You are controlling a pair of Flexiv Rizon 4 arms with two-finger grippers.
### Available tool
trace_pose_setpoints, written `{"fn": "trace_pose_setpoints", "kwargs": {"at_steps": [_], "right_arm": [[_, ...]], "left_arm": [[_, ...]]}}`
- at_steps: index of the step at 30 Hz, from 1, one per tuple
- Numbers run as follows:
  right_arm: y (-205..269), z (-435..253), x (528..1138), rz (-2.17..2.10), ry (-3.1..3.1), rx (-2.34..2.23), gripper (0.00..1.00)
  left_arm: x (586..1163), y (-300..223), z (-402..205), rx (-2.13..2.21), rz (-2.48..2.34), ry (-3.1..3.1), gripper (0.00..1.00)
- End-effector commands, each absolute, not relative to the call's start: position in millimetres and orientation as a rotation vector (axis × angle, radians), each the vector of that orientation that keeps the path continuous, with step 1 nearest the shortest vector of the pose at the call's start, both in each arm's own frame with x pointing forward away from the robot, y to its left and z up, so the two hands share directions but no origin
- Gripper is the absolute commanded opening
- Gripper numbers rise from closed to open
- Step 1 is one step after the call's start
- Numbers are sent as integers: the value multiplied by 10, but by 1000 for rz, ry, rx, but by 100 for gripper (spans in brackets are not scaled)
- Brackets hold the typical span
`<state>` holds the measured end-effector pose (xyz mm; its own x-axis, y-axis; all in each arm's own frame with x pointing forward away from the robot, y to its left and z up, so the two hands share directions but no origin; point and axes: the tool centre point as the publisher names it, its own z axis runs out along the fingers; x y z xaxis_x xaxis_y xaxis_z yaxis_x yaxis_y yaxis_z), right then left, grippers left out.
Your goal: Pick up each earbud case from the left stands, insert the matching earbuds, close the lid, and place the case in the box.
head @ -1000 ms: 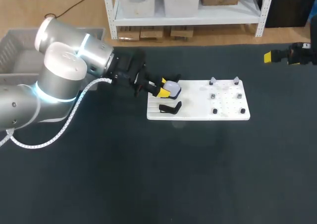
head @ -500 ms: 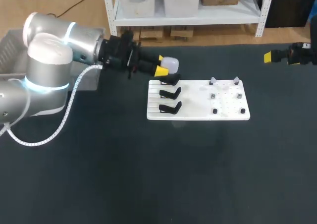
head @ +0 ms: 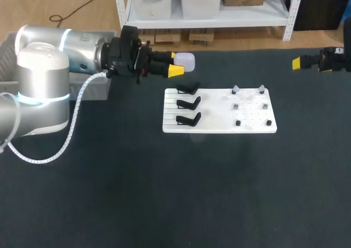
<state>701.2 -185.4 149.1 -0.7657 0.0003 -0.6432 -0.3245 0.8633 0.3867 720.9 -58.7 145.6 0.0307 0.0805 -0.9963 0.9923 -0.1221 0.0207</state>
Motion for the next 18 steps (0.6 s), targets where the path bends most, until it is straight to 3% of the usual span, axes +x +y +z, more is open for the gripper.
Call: {"fn": "trace_pose_setpoints", "kwargs": {"at_steps": [1, 18], "right_arm": [[-1852, 1492, 7008, 641, 2372, -233, 100], [-1752, 1646, 7019, 619, 2336, -295, 100]], "left_arm": [[7174, -585, 1457, 1359, -1224, 1197, 0], [7114, -649, 1472, 1346, -1240, 1198, 0]]}}
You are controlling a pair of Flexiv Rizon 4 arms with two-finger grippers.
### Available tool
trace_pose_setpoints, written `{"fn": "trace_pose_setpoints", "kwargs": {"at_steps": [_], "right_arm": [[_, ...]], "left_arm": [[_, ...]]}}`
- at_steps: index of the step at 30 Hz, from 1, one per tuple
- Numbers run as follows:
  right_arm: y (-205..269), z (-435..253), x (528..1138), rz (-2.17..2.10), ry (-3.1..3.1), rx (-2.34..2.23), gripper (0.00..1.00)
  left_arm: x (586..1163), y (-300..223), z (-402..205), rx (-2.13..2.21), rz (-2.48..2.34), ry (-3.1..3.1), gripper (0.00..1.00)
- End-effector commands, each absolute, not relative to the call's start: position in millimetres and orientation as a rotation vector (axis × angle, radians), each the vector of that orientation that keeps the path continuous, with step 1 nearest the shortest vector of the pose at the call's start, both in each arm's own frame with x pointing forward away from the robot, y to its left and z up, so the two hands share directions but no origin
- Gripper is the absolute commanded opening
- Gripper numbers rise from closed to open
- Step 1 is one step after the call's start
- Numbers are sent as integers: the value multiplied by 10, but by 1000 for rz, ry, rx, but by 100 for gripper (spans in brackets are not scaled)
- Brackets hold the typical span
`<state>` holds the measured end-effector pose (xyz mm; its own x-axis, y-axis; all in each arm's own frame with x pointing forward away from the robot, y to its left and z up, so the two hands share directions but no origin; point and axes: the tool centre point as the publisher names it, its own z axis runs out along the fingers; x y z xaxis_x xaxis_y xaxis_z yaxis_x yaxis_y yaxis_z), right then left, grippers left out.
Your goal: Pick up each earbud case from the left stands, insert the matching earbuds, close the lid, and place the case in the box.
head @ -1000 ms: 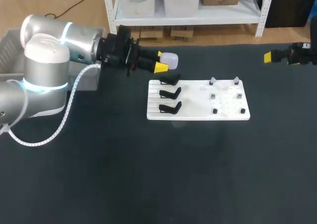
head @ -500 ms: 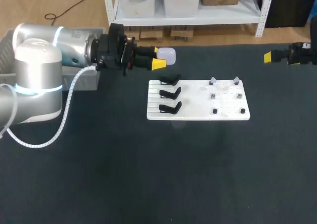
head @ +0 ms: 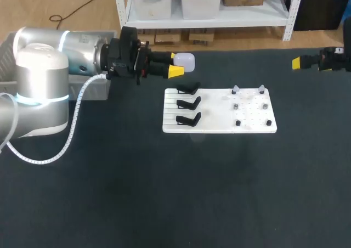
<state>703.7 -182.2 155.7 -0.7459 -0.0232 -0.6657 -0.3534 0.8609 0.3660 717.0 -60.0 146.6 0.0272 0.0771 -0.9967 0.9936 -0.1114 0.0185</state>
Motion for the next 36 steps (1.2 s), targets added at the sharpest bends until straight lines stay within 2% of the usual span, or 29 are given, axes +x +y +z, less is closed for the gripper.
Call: {"fn": "trace_pose_setpoints", "kwargs": {"at_steps": [1, 12, 26, 36], "right_arm": [[-1721, 1691, 7003, 618, 2325, -310, 100], [-1157, 2025, 6599, 556, 2294, -528, 100], [-482, 2031, 6243, 500, 2368, -657, 100], [-14, 1905, 6236, 558, 2431, -710, 100]], "left_arm": [[7107, -674, 1479, 1351, -1244, 1197, 0], [7137, -782, 1395, 1391, -1259, 1208, 0], [7171, -801, 1244, 1391, -1225, 1209, 0], [7172, -802, 1244, 1389, -1220, 1204, 0]]}}
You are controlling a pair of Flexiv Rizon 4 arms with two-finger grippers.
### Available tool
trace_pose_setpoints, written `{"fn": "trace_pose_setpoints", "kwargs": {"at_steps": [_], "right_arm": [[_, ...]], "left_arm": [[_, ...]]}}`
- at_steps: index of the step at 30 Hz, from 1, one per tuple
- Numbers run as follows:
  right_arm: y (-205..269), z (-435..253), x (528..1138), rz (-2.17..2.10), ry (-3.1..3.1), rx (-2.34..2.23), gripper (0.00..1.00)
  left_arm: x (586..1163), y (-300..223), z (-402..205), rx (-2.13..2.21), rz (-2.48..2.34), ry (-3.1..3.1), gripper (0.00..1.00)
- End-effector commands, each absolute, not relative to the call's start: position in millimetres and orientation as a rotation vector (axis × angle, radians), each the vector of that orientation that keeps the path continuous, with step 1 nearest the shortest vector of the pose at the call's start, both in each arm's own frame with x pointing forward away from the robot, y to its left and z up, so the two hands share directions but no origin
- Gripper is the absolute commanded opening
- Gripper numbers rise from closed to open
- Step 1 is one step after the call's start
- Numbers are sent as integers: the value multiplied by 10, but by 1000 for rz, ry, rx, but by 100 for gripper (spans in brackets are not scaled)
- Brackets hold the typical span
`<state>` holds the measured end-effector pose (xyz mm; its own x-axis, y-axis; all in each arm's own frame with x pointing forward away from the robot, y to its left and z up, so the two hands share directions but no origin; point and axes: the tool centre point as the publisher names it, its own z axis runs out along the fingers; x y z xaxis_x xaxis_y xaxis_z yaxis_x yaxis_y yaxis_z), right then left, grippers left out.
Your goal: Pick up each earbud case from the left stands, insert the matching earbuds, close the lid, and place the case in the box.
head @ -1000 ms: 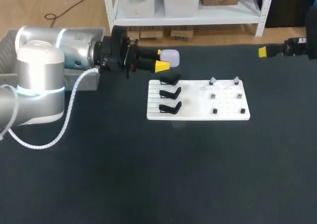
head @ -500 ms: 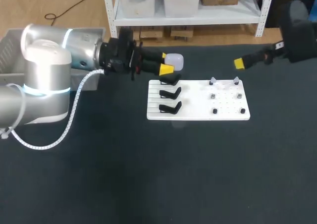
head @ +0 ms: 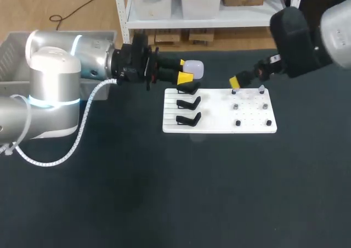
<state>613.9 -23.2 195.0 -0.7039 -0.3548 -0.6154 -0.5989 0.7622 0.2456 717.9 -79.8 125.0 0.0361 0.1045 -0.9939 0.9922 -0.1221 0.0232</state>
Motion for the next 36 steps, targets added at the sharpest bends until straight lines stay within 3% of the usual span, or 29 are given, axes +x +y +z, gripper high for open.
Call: {"fn": "trace_pose_setpoints", "kwargs": {"at_steps": [1, 13, 36], "right_arm": [[36, 1896, 6242, 561, 2436, -719, 100], [385, 1760, 6463, 571, 2468, -742, 100], [448, 1437, 6905, 543, 2546, -679, 100]], "left_arm": [[7172, -802, 1244, 1389, -1220, 1204, 0], [7172, -802, 1244, 1389, -1220, 1204, 0], [7172, -802, 1244, 1389, -1220, 1204, 0]]}}
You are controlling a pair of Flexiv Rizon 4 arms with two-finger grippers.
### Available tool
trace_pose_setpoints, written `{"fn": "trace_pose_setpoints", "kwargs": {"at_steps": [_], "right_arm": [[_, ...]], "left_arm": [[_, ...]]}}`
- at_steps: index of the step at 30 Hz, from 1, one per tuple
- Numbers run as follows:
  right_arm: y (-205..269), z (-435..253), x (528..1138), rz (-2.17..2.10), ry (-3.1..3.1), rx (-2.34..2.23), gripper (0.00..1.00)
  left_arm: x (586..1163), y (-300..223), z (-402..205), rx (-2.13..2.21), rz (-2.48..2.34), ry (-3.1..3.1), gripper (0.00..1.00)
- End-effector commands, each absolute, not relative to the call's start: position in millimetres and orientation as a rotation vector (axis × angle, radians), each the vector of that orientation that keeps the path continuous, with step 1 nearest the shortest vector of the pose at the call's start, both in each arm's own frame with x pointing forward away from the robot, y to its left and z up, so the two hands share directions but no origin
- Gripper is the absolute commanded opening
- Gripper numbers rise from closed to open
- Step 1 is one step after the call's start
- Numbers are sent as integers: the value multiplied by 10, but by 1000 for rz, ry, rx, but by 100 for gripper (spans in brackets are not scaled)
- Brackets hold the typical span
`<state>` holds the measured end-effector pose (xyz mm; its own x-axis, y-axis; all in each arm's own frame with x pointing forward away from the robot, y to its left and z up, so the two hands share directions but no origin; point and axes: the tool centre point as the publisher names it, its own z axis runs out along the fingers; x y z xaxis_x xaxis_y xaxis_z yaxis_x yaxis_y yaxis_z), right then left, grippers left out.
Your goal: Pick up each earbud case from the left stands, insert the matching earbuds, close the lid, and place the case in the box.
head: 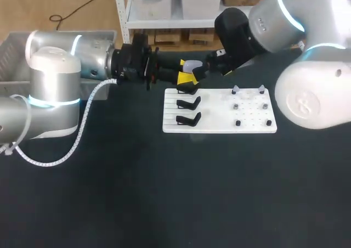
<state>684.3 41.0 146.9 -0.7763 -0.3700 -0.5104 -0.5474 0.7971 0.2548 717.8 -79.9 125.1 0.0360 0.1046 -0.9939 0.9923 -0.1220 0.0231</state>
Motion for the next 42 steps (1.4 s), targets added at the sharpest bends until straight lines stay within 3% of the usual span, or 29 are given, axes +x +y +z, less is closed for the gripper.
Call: {"fn": "trace_pose_setpoints", "kwargs": {"at_steps": [1, 42], "right_arm": [[446, 1431, 6920, 542, 2546, -677, 100], [281, 1490, 7225, 479, 2554, -582, 100]], "left_arm": [[7172, -802, 1244, 1389, -1220, 1204, 0], [7172, -802, 1244, 1389, -1220, 1204, 0]]}}
